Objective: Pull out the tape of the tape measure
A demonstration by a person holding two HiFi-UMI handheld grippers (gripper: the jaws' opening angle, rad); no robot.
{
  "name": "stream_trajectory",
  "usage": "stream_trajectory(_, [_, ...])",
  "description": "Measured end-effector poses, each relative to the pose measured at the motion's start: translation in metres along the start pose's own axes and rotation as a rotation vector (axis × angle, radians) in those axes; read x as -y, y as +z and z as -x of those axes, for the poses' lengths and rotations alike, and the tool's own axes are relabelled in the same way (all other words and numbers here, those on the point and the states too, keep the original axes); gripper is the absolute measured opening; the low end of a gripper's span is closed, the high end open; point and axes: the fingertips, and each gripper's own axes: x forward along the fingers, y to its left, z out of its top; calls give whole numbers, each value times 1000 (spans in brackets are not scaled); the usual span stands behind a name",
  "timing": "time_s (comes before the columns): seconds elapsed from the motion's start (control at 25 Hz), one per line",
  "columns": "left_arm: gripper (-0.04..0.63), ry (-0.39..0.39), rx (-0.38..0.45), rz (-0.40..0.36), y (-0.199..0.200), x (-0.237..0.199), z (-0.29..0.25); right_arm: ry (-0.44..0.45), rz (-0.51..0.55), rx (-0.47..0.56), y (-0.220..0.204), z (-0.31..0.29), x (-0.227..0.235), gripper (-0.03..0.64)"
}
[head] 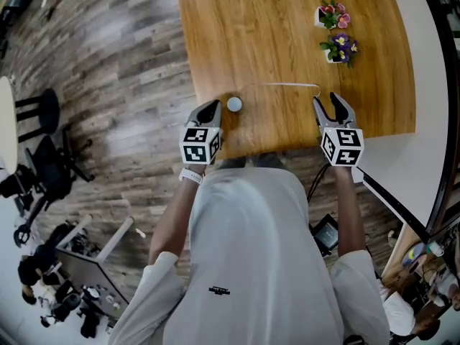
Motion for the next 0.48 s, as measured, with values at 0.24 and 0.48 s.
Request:
stream_trajectory(0.24, [18, 4, 123, 8, 48, 12, 31, 29, 39, 93, 47, 17, -14, 192])
stream_trajectory(0.48, [18, -59, 217, 21, 97, 29, 64, 68, 61, 155, 83, 38, -31, 124])
